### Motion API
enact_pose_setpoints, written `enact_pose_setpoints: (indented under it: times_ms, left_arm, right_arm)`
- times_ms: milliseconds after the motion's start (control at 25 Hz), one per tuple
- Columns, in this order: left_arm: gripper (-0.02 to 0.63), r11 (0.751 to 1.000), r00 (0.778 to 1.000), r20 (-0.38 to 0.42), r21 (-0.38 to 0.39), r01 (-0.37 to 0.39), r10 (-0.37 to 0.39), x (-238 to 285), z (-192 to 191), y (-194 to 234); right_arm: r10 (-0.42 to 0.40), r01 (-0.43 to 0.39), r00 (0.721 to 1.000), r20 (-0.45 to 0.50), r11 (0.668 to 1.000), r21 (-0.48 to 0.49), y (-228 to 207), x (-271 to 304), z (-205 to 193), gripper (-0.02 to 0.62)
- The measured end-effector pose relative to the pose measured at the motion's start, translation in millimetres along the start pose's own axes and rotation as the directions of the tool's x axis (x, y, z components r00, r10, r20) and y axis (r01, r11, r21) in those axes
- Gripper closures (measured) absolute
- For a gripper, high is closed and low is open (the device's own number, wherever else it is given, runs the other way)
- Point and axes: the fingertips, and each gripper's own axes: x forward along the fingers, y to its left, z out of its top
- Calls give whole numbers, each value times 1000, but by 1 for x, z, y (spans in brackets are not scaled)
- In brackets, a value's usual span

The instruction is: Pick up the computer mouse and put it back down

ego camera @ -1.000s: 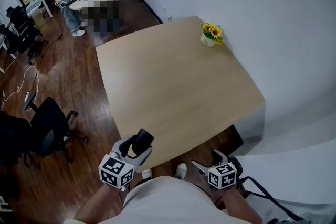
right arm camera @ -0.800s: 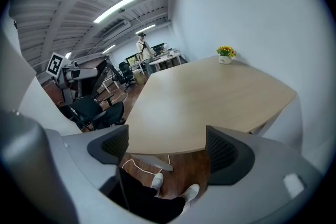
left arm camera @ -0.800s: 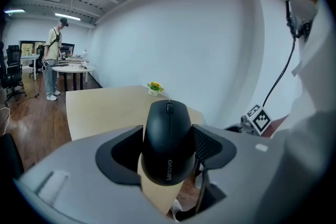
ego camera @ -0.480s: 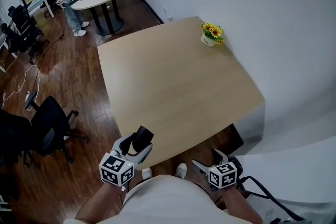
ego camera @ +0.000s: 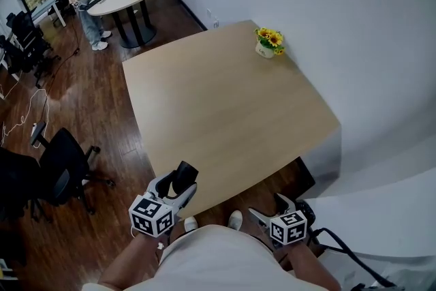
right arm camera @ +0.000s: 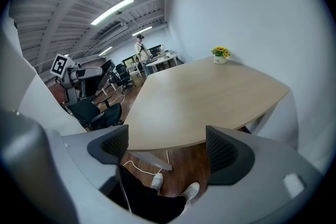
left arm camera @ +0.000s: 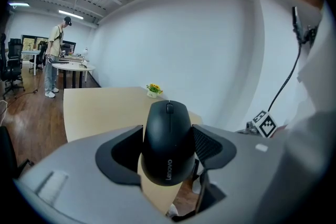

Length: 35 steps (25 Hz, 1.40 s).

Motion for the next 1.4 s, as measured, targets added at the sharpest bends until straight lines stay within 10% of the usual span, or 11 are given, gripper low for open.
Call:
enact_pose_setpoints:
  times_ms: [960, 1400]
  left_arm:
    - [328, 995, 991, -99, 26, -92, 94, 57, -43, 47]
    - [327, 971, 904, -355, 70, -229, 239, 141, -165, 126]
  right_arm:
    - [-40, 40, 999, 7, 998, 38, -17, -8, -1, 129]
    - [-81, 82, 996, -30, 995, 56, -30, -29, -17, 129]
